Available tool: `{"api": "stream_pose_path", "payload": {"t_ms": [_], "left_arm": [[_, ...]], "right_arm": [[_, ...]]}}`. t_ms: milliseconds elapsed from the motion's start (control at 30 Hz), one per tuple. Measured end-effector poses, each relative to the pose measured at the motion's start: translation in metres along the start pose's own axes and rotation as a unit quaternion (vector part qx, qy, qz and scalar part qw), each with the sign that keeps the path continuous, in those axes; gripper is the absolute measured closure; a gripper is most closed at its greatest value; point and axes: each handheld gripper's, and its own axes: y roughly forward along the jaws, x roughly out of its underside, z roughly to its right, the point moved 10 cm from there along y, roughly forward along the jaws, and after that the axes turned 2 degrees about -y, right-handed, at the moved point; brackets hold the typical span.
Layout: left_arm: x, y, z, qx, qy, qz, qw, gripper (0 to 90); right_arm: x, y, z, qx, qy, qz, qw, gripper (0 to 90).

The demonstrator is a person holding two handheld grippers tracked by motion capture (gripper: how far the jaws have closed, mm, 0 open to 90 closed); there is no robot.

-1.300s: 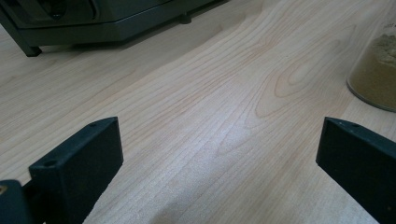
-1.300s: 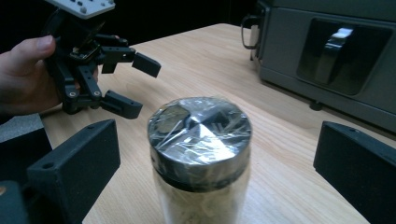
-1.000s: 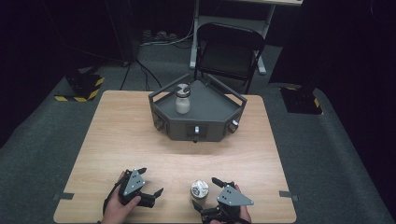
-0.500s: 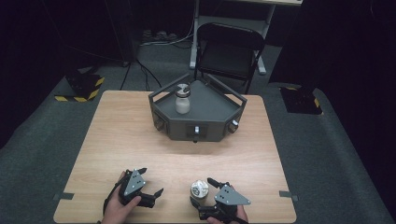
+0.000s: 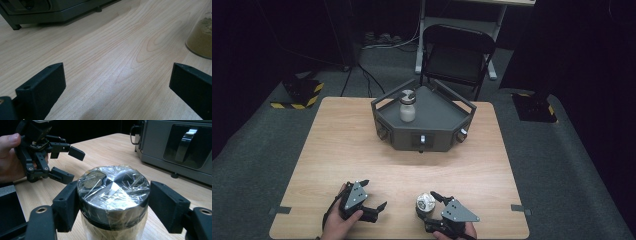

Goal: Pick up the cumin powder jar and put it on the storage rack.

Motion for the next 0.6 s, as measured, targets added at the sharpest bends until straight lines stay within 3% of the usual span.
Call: {"api": "stream_pose_path", "payload": {"t_ms": [600], "left_arm": [[-0.0002,0.0002,0.001,0.0,0.004,-0.001,1.0,0.9]], "right_arm": [[0.0032,0.0013,-0.0042,0.006,-0.02,0.013,0.9997,34.2]]}}
